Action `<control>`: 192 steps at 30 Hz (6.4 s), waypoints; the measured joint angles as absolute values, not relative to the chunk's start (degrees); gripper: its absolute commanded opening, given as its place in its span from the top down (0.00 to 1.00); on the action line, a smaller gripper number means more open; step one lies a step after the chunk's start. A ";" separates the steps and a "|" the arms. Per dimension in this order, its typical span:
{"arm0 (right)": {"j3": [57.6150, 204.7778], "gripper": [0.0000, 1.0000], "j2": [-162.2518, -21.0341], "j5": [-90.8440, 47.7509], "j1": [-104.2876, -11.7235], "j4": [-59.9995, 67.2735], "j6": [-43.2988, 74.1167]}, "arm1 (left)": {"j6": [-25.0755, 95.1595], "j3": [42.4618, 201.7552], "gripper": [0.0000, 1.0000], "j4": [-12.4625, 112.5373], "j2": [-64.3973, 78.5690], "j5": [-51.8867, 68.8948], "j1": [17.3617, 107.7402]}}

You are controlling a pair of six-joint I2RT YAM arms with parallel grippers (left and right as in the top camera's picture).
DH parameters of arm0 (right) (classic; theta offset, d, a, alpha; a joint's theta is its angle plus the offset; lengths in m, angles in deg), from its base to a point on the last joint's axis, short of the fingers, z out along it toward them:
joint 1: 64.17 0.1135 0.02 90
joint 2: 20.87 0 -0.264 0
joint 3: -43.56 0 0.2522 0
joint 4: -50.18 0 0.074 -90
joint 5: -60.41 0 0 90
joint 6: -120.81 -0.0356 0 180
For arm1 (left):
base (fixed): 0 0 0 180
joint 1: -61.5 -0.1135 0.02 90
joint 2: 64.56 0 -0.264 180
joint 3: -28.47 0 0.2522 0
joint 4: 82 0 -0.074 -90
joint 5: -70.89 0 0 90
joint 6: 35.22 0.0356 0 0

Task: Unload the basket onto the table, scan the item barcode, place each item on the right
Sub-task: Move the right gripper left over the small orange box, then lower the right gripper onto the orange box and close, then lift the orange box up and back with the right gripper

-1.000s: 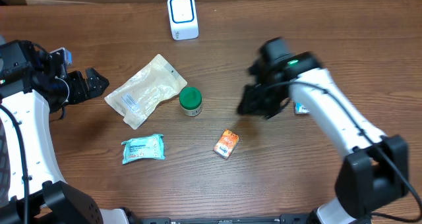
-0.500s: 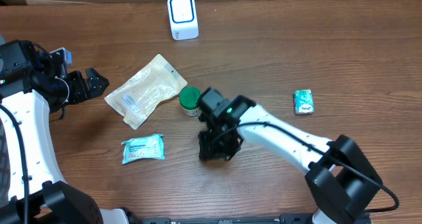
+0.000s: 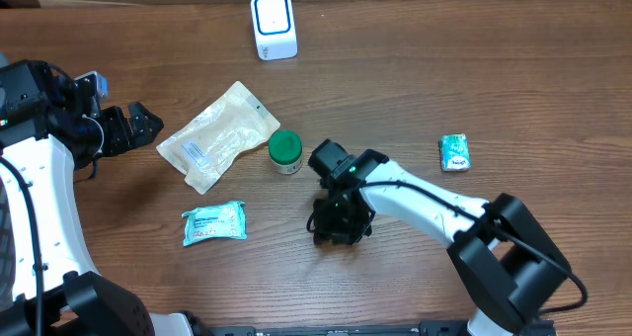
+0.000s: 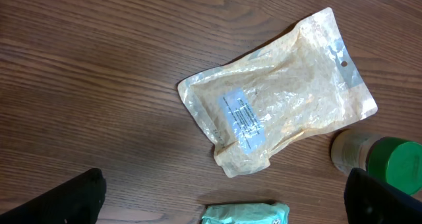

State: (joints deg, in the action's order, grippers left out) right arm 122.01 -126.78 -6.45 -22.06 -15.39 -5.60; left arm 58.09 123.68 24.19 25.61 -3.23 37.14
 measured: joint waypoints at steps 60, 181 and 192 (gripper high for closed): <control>129.90 0.82 -134.89 -4.14 -42.76 -13.90 45.35 | 58.09 123.68 0.00 24.21 25.61 -3.23 37.16; 139.08 0.96 -130.06 48.82 -55.74 7.17 -0.37 | 58.09 123.68 0.01 24.24 25.61 -3.25 37.16; 140.93 0.96 -130.06 30.55 -54.93 -8.37 7.30 | 58.09 123.68 0.00 24.24 25.61 -3.25 37.16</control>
